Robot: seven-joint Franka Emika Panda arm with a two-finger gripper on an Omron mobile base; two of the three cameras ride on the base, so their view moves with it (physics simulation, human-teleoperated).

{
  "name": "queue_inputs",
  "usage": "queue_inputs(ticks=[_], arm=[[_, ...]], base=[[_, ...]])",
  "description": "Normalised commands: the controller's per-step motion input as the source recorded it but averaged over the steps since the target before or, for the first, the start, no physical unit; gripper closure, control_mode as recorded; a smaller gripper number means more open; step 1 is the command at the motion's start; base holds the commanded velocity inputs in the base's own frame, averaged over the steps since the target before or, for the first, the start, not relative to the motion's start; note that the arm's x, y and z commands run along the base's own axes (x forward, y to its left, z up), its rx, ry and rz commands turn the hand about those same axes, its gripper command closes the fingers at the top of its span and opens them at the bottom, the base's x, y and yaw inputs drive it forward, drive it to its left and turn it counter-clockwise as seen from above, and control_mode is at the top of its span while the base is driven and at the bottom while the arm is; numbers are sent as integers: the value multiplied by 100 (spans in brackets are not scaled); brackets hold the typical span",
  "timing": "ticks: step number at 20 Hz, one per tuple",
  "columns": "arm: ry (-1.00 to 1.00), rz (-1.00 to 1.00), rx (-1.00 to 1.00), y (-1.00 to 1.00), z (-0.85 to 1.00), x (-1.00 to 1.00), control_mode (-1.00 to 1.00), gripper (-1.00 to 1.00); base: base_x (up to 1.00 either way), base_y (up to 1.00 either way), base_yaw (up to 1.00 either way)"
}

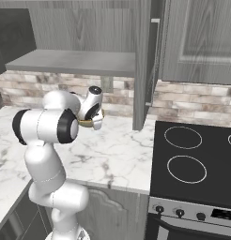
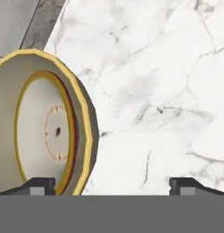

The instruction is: Pick up the bowls on the counter and stack them on top of one another in the open cabinet. Place the smaller bowl on top of the larger bowl.

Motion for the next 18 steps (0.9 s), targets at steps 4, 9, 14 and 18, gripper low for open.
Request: queue_inputs(ticks=[4,9,14,18], arm=[[5,0,0,11,-20,27,-100,-100],[1,0,0,9,-20,29,-100,-100],[0,0,0,7,-22,26,-100,-100],[0,0,0,6,-25,20,-100,-100]], base=[[0,0,0],[0,0,0],[0,0,0],[0,0,0]])
